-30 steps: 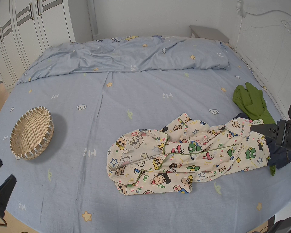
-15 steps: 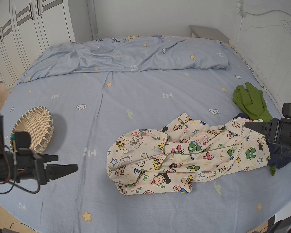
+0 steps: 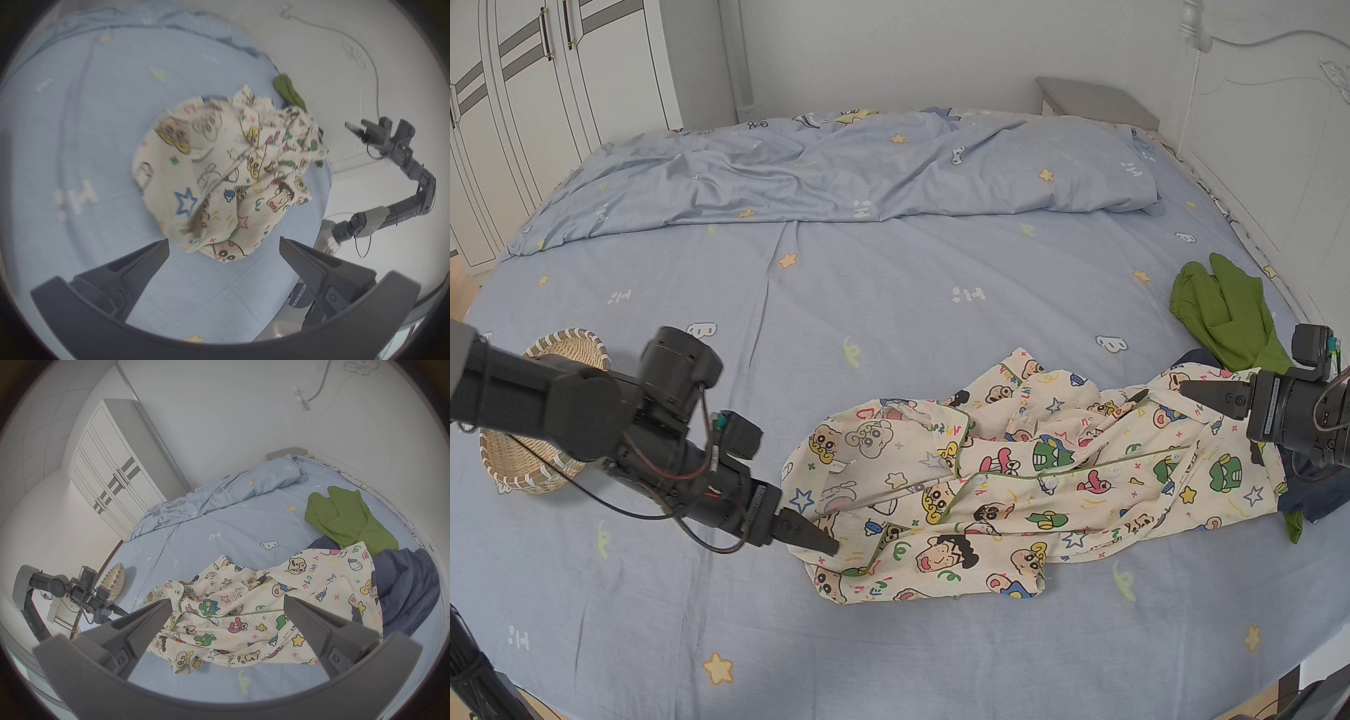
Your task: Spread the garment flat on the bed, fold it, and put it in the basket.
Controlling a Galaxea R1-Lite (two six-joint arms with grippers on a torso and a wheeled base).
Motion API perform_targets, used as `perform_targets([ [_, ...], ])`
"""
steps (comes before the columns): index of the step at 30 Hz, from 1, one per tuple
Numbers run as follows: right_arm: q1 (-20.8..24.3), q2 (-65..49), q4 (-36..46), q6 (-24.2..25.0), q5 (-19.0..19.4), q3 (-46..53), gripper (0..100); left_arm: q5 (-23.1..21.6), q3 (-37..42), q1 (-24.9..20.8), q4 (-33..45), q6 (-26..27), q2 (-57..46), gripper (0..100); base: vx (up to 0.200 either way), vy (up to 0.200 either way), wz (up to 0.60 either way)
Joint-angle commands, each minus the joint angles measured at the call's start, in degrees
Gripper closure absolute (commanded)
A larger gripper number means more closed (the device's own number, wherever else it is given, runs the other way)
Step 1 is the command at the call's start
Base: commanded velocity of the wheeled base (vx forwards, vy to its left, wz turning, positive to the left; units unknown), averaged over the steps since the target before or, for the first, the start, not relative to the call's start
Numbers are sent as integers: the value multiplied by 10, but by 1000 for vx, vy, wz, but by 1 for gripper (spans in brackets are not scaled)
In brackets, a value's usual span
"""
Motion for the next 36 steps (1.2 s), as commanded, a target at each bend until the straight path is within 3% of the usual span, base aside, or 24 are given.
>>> perform_targets([
  [1, -4, 27, -11, -4, 2, 9, 0, -5, -42, -23, 10, 12, 94, 0, 0, 0, 0],
  [36, 10, 29, -11, -3, 2, 14, 0, 28, -28, 16, 10, 13, 10, 0, 0, 0, 0],
])
